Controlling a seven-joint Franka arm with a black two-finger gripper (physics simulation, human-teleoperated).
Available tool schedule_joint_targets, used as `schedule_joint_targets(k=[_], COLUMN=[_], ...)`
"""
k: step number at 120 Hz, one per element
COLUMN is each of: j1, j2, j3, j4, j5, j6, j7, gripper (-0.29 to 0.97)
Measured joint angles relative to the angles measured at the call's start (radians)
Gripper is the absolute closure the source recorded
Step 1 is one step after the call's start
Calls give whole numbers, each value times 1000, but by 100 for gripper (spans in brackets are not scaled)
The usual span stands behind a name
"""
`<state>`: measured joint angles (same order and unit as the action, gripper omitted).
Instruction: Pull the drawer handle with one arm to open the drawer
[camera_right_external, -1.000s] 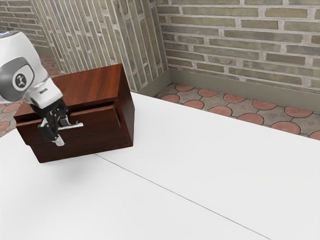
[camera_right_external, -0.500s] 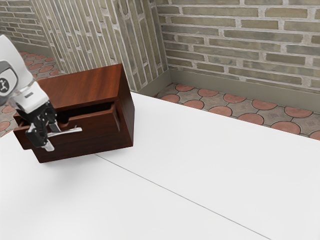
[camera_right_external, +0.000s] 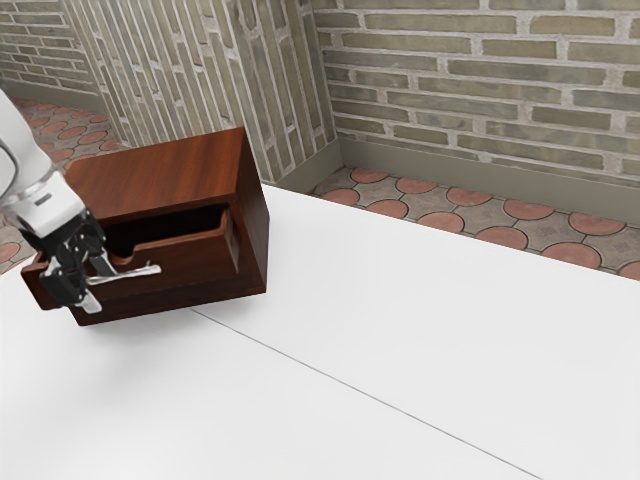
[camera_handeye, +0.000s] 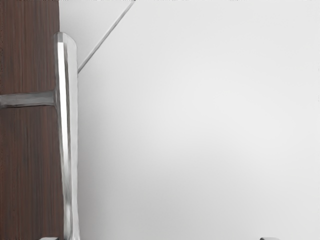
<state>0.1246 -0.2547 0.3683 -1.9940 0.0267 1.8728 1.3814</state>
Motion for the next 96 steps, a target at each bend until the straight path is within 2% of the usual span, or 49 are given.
schedule_joint_targets(k=[96], j1=[2], j2=[-174], j3=[-40], j4=[-177], j5=[22], j6=[37], j7=[-31], gripper=[15])
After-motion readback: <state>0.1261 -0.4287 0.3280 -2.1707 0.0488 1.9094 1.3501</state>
